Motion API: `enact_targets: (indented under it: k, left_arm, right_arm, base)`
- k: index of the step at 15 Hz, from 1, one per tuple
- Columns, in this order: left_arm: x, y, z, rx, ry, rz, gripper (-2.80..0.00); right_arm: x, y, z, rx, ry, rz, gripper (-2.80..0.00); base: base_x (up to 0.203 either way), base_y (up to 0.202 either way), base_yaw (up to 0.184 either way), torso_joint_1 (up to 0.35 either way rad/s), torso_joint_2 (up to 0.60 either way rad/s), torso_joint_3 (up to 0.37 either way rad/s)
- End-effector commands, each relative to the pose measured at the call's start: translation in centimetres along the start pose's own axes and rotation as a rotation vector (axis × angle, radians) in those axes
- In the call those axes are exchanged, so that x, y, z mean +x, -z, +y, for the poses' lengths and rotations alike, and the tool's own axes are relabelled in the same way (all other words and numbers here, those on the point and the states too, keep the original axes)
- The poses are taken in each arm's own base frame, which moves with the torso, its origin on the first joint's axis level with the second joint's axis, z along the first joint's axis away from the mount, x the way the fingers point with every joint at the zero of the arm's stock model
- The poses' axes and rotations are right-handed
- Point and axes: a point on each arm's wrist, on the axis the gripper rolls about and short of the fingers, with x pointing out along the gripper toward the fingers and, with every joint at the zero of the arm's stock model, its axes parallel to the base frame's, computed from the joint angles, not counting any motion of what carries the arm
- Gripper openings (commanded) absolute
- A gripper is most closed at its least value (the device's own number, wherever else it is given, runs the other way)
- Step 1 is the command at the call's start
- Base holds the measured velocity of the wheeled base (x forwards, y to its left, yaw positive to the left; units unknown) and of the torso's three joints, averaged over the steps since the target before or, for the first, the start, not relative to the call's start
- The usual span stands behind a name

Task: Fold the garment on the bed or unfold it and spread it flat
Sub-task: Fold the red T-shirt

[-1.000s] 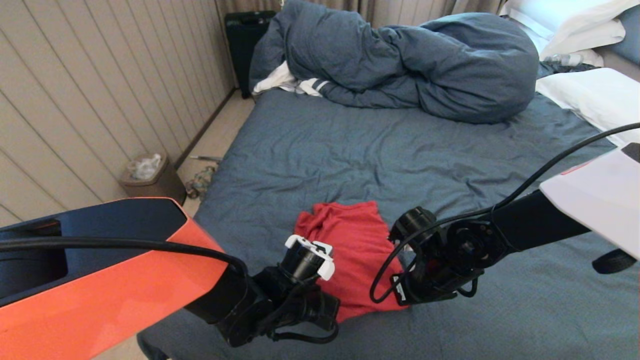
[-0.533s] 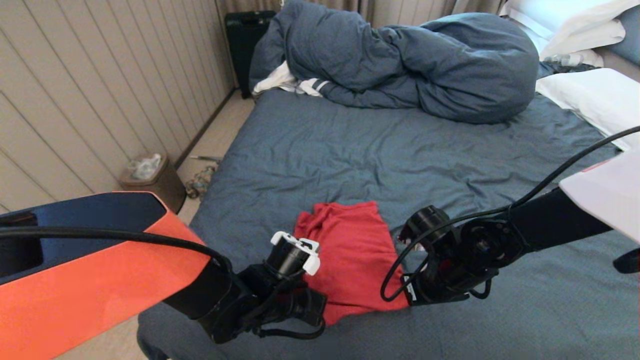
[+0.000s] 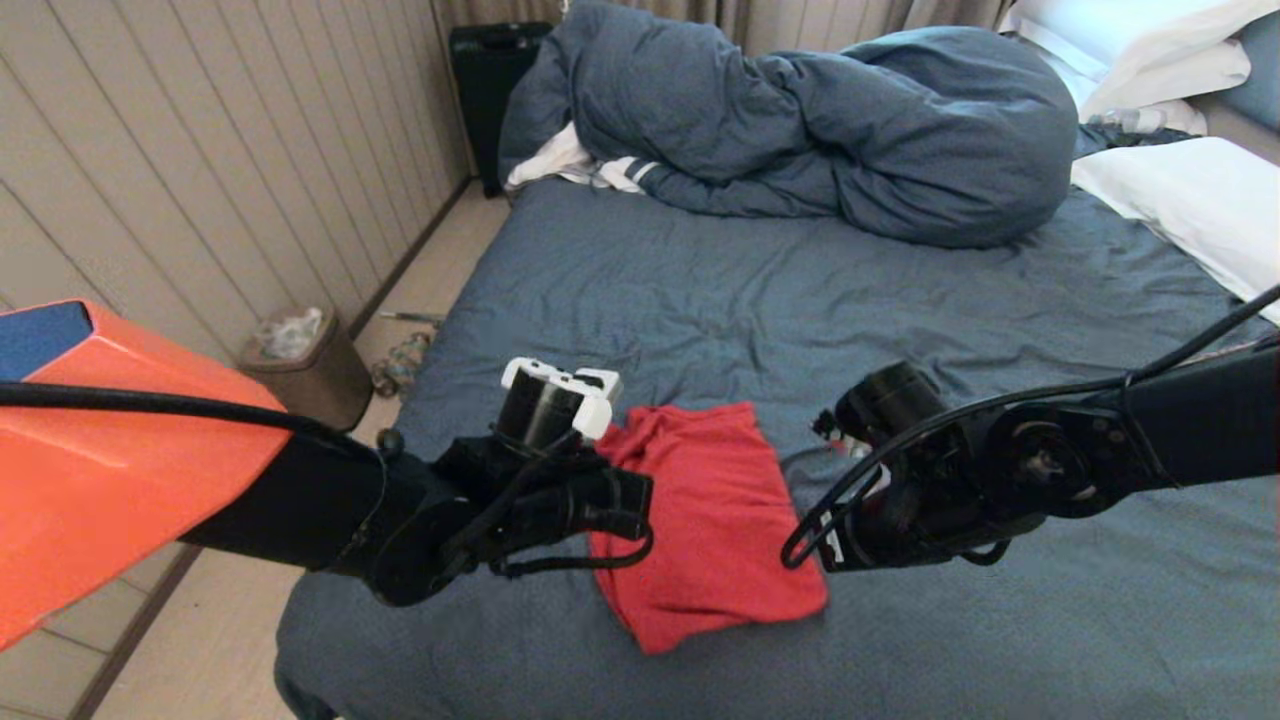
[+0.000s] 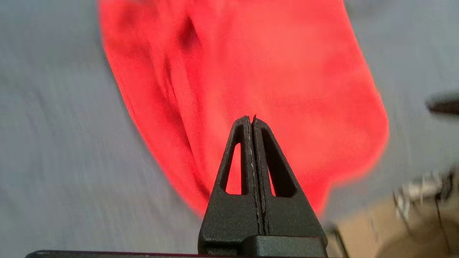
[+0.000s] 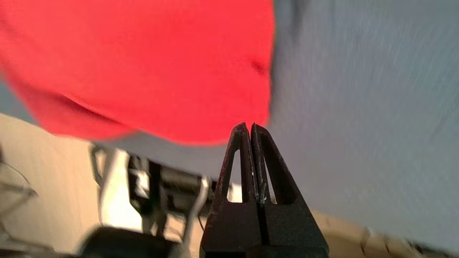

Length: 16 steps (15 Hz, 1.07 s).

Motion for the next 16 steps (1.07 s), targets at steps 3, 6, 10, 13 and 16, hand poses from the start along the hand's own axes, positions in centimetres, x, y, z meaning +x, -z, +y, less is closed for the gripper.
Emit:
enact_targets:
  k: [3, 6, 10, 13, 16]
  left_arm:
    - [6.5, -1.4, 2.5, -0.033, -0.057, -0.026, -2.80]
    - [10.4, -1.1, 4.3, -0.015, -0.092, -0.018, -2.80]
    - [11.0, -1.6, 4.7, 0.015, -0.096, -0.035, -2.80]
    - [11.1, -2.3, 5.5, 0.008, -0.108, -0.057, -2.80]
    - [10.4, -3.8, 7.2, -0.014, -0.156, -0.101, -2.80]
  right_arm:
    - [-0.4, -2.7, 0.8, 0.010, -0.026, -0.084, -2.80]
    - [-0.2, -3.2, 0.8, 0.013, -0.028, -0.096, -2.80]
    - [-0.2, -3.4, 0.8, 0.016, -0.027, -0.099, -2.80]
    - [-0.2, -3.4, 0.8, 0.015, -0.027, -0.101, -2.80]
    - [-0.1, -3.2, 0.8, 0.015, -0.025, -0.094, -2.80]
  base:
    - [0.000, 0.000, 0.000, 0.000, 0.00, 0.000]
    - [0.000, 0.000, 0.000, 0.000, 0.00, 0.000]
    - [0.000, 0.000, 0.000, 0.000, 0.00, 0.000]
    - [0.000, 0.000, 0.000, 0.000, 0.00, 0.000]
    - [0.000, 0.000, 0.000, 0.000, 0.00, 0.000]
